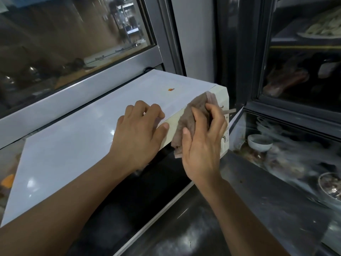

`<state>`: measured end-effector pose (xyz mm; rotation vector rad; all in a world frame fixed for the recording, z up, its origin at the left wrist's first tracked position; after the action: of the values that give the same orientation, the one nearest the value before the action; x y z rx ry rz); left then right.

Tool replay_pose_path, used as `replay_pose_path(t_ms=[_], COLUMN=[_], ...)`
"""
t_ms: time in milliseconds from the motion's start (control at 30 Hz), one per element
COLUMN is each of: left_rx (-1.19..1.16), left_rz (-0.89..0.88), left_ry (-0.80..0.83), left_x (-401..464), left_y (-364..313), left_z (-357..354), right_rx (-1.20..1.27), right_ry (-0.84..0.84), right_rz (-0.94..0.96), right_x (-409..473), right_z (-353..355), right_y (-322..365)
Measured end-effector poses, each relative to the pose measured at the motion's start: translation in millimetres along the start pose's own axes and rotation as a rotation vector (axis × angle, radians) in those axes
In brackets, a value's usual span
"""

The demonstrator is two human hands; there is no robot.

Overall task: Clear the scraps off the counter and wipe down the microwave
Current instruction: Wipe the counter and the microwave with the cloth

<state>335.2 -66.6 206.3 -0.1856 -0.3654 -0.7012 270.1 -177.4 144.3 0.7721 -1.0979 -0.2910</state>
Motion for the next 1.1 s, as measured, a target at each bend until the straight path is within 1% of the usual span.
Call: replay_pose_path(t_ms=[67,233,400,467,600,700,800,900,1000,1100], left_rx=[-0.005,-0.009,0.004,0.011,0.026,0.017,0.006,-0.011,-0.019,-0.014], left_rz=[0.007,0.023,0.023,0.02,0.022,0.022,0.017,0.019,0.02,0.012], left_ry=[0.005,0.022,0.02,0.02,0.023,0.025,0.025,0.025,0.019,0.021], left_x=[0,-1,-2,-1,0,0,0,0,0,-1], left_y=[1,1,-2,-2,-2,0,0,-1,-1,-2], left_z=[-1,-2,2,2,-1,-2,-2,-3,-1,-1], right_rx=[-0.009,0.01,-0.014,-0.045,-0.139,-0.065,0.026,0.177,0.258,0.339], right_ry=[-0.035,-0.028,0.011,0.031,-0.04,-0.062,-0.134,-0.123,-0.134,-0.128], right_rz=[0.031,-0.024,-0.155,-0.131,-0.029,0.014,-0.06,-0.169,-0.232,-0.406], right_x=[-22,-62,-63,-47,-21,-31,-58,-86,-101,-115], right_z=[-2,-4,-4,-6,-5,-11,-15,-23,-28,-35], right_y=[-15,-48,-47,-34,-15,-23,-51,-81,-96,-104])
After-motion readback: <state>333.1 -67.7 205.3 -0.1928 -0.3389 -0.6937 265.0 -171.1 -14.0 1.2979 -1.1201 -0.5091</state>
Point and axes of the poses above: each hand's wrist, its own x-axis towards the middle knuckle, its own z-axis out of the back of the hand, y = z × x, the point moved 9 cm from there along x, towards the middle knuckle, and after that the axes turned 2 degrees about x, right-handed, at the moved point
